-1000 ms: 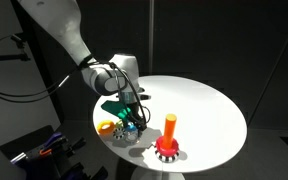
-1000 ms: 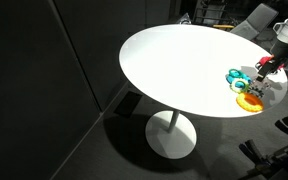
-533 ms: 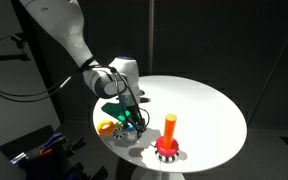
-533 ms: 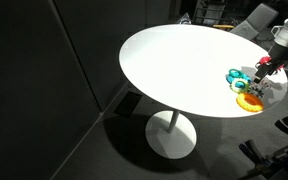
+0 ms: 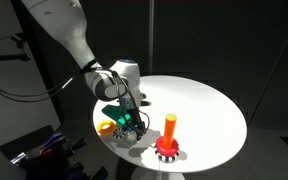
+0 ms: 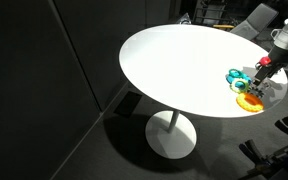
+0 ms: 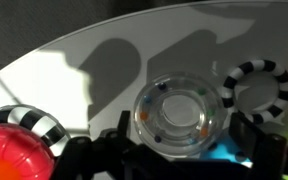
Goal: Put the colorless ring around the orange rod
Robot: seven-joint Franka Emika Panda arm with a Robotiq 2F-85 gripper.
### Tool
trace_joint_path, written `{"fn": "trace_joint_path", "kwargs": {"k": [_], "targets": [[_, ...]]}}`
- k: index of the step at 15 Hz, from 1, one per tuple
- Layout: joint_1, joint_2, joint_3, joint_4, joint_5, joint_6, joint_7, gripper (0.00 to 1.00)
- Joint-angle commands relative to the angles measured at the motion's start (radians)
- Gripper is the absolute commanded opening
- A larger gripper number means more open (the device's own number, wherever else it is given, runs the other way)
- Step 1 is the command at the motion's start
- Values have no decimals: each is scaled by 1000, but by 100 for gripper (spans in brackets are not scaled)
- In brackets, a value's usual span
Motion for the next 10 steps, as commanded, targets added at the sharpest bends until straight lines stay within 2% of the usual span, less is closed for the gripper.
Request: {"fn": "trace_joint_path", "kwargs": {"k": [1, 7, 8, 9, 10], "targets": [[-25, 23, 12, 21, 15, 7, -36, 100], [-39, 50, 22, 30, 19, 13, -56, 100], [-40, 53, 22, 31, 18, 12, -55, 93], [-40, 54, 22, 34, 17, 10, -54, 74], [-39, 53, 19, 37, 15, 11, -52, 70]]}}
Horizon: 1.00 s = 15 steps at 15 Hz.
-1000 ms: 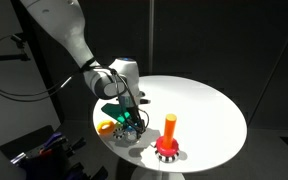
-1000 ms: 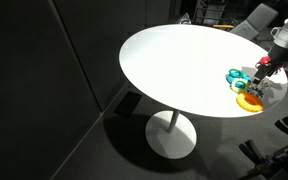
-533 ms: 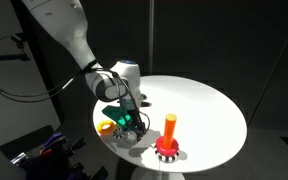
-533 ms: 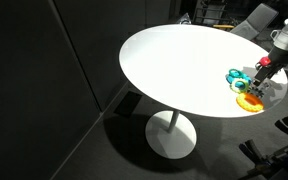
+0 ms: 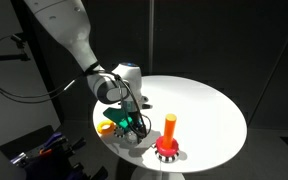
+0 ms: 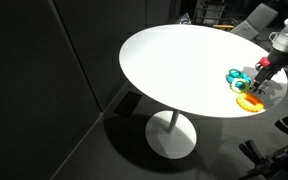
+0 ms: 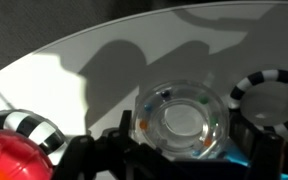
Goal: Put the colorless ring around the orange rod
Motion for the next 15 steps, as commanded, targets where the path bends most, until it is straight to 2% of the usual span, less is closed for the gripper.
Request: {"fn": "trace_joint_path", "kwargs": {"k": [1, 10, 15], "targets": [[-19, 22, 9, 22, 11, 7, -25, 70], [-14, -48, 5, 8, 12, -36, -15, 70], [13, -114, -28, 20, -24, -121, 29, 70]]}}
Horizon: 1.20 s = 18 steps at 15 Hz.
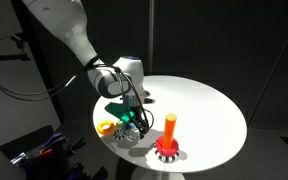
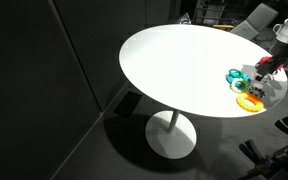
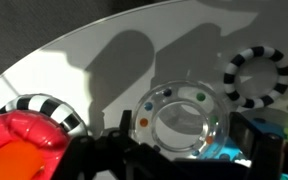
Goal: Put the colorless ring around the orange rod
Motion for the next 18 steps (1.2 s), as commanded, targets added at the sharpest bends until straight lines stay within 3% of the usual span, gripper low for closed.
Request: {"fn": "trace_joint_path", "kwargs": {"k": [1, 18], "targets": [[16, -74, -27, 12, -28, -97, 31, 70], [8, -266, -68, 116, -61, -346, 90, 70]]}}
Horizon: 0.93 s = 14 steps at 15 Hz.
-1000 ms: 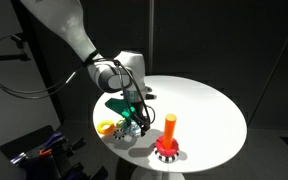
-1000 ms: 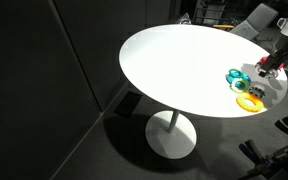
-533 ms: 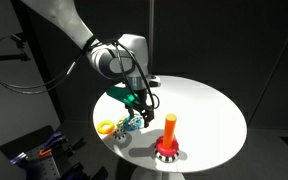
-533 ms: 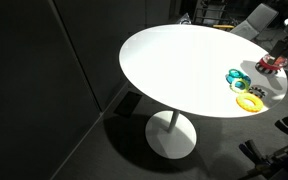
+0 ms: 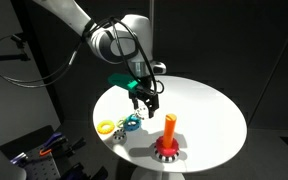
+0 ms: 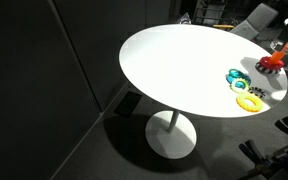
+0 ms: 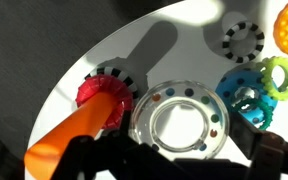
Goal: Put the colorless ring around the orange rod
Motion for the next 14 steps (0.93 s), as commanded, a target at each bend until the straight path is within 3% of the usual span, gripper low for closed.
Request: {"fn": "trace_joint_path", "kwargs": {"k": [1, 14], "targets": [[-5, -39, -15, 31, -24, -59, 40, 70], [-41, -40, -71, 133, -12, -143, 99, 70]]}}
